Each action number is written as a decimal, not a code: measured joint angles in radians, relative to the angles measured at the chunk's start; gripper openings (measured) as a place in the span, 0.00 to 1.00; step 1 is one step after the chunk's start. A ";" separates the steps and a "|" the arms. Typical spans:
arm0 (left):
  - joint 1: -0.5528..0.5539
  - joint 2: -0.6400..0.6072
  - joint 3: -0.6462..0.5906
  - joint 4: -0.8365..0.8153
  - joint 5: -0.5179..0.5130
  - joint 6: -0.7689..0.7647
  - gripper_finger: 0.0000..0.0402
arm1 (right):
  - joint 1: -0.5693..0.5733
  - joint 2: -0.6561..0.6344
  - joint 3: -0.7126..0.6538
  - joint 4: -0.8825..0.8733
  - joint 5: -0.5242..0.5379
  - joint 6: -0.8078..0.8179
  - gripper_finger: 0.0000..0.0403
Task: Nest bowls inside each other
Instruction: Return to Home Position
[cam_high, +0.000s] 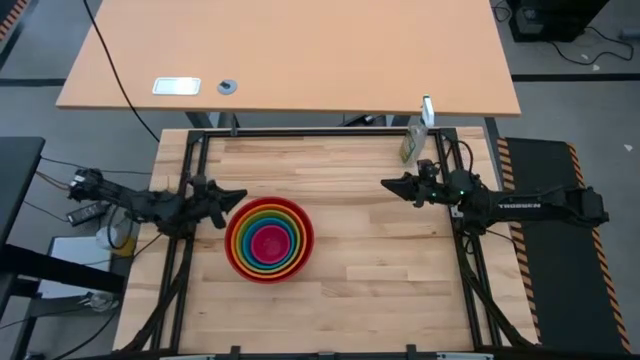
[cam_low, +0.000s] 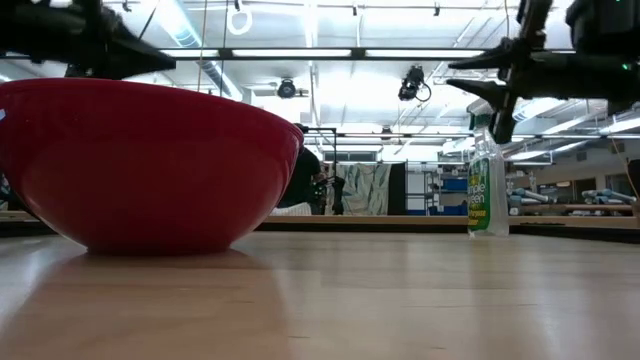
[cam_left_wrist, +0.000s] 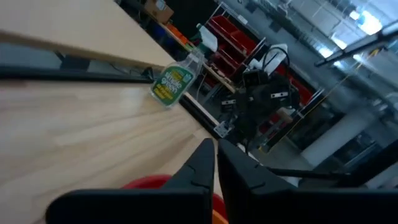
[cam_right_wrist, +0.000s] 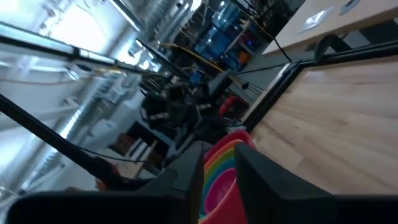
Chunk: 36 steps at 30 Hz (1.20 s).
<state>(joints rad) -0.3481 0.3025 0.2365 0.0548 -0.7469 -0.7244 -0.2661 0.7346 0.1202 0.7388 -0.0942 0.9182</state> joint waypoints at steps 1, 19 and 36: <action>0.000 -0.011 -0.024 0.016 0.000 -0.013 0.05 | -0.001 -0.005 -0.020 0.026 0.009 0.010 0.23; 0.107 -0.302 -0.097 -0.183 -0.009 -0.055 0.01 | -0.314 -0.140 -0.113 0.123 -0.271 0.082 0.19; 0.162 -0.285 -0.096 -0.475 -0.115 -0.179 0.01 | -0.504 -0.147 -0.113 -0.014 -0.295 -0.117 0.20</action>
<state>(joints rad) -0.1860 0.0174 0.1410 -0.4203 -0.8622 -0.9032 -0.7700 0.5875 0.0075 0.7247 -0.3892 0.8009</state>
